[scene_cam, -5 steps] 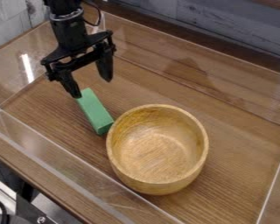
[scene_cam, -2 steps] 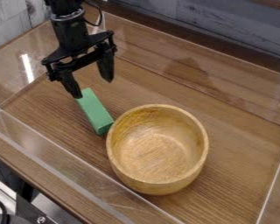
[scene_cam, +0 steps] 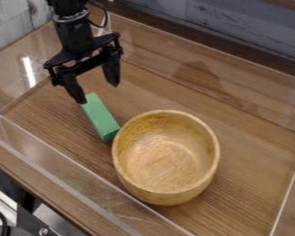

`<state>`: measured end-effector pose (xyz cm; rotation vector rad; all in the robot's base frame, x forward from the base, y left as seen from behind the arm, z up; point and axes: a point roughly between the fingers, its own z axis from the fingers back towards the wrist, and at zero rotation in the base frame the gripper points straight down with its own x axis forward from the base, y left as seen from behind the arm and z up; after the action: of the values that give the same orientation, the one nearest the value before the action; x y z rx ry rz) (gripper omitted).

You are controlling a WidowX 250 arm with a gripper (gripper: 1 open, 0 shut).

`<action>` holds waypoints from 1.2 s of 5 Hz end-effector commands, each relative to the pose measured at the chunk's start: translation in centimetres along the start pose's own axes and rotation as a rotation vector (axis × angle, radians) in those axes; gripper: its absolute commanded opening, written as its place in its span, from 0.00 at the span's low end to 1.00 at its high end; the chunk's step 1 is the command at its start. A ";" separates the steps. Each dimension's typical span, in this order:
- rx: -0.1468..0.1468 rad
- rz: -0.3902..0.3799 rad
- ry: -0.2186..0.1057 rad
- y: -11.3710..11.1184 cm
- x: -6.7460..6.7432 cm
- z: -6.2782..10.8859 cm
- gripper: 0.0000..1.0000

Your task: Put the green block in the brown bowl

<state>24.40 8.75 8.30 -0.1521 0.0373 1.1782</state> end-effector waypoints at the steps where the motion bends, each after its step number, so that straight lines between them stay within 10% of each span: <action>1: -0.038 -0.008 -0.037 -0.4 -0.1 1.3 1.00; 6: -0.048 0.060 -0.049 0.1 1.3 -2.5 1.00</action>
<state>24.59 9.40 4.86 -0.1565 0.0060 1.2394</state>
